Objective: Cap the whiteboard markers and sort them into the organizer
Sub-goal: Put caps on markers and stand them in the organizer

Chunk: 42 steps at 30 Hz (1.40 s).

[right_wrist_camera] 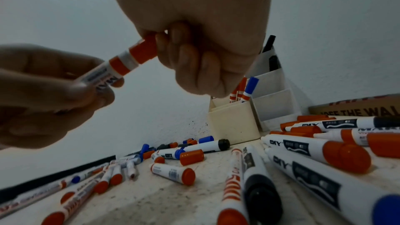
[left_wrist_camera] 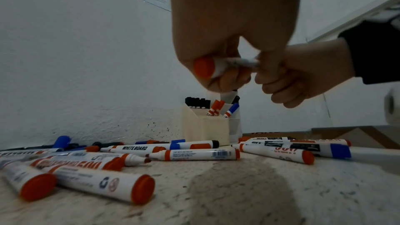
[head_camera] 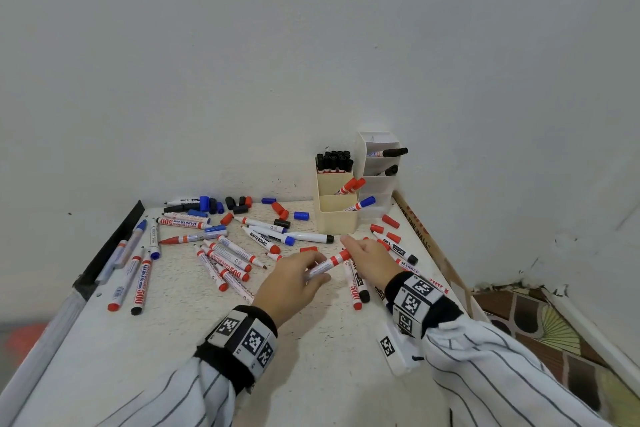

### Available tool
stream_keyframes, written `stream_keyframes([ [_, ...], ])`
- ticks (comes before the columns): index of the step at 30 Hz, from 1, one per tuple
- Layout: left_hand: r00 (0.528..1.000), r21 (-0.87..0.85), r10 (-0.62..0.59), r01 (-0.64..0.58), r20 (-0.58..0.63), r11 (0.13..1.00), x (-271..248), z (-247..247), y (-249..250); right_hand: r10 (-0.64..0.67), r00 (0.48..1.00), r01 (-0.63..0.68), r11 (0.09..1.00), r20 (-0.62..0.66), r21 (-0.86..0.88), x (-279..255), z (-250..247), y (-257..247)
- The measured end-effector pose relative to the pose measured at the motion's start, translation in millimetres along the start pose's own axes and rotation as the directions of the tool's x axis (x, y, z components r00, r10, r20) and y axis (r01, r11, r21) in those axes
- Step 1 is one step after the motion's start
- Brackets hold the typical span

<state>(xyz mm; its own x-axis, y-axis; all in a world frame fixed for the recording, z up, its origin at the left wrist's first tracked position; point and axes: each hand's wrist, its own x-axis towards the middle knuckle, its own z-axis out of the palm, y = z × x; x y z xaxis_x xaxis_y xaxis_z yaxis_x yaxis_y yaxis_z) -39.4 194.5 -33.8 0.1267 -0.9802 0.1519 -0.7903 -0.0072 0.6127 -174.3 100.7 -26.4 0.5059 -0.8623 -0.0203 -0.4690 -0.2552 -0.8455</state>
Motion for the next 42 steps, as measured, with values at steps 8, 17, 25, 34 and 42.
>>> stream_keyframes([
  [8,0.943,-0.509,-0.081,0.246,0.324,0.825,15,0,22,-0.119,0.991,0.122,0.991,-0.068,0.049,-2,-16,3],
  [17,0.976,-0.539,-0.147,0.211,0.159,0.815,40,27,20,-0.316,0.949,0.314,0.935,0.013,-0.168,17,-50,-9],
  [25,0.857,-0.171,-0.404,0.472,0.319,0.865,68,52,7,-0.389,0.832,0.333,0.920,-0.395,-0.204,77,-82,-21],
  [34,0.848,0.066,-0.374,0.378,0.376,0.923,78,66,-2,-0.387,0.856,0.237,0.883,-0.342,-0.405,127,-63,-9],
  [42,0.861,0.028,-0.330,0.347,0.387,0.938,79,70,-6,-0.221,0.965,0.117,0.846,-0.143,-0.520,142,-50,-2],
])
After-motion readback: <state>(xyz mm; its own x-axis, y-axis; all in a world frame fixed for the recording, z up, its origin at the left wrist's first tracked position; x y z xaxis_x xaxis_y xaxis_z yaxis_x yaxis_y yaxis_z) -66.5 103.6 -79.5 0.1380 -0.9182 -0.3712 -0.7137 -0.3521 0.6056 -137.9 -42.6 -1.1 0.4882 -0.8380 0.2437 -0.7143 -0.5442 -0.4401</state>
